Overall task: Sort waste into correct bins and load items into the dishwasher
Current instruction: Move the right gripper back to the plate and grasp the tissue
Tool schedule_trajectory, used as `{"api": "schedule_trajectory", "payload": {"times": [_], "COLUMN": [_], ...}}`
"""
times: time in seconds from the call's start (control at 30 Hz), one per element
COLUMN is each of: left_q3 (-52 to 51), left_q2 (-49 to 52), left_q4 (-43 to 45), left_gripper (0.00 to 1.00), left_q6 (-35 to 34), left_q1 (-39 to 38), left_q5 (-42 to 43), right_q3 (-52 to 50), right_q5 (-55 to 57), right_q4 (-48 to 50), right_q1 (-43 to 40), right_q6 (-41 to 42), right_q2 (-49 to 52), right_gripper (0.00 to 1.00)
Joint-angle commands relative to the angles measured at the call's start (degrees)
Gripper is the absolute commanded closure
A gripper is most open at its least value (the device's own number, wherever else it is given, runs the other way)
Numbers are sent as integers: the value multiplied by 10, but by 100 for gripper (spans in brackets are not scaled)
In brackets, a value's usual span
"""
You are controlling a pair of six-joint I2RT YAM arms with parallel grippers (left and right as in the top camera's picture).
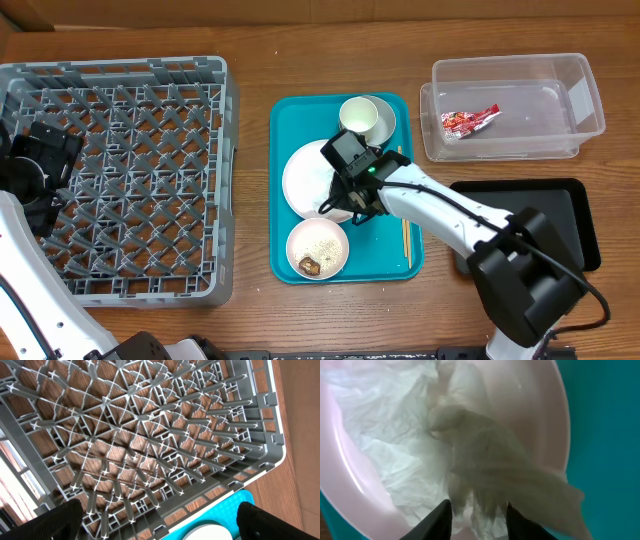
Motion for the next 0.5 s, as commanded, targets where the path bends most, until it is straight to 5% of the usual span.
{"api": "schedule_trajectory", "payload": {"times": [0.0,0.07,0.47], "left_q3": [14,14,14], "left_q2": [2,2,2], "left_q4": [0,0,0], "left_gripper": [0,0,0], "left_q6": [-7,-7,-7], "left_q1": [0,0,0], "left_q5": [4,4,4], "right_q3": [-2,0,185], "right_q5": [5,5,16], "right_q4": [3,2,-145], "right_q1": [-1,-1,-2], "right_q6": [3,3,-46], "right_q2": [12,12,-22], "right_gripper": [81,96,96]}}
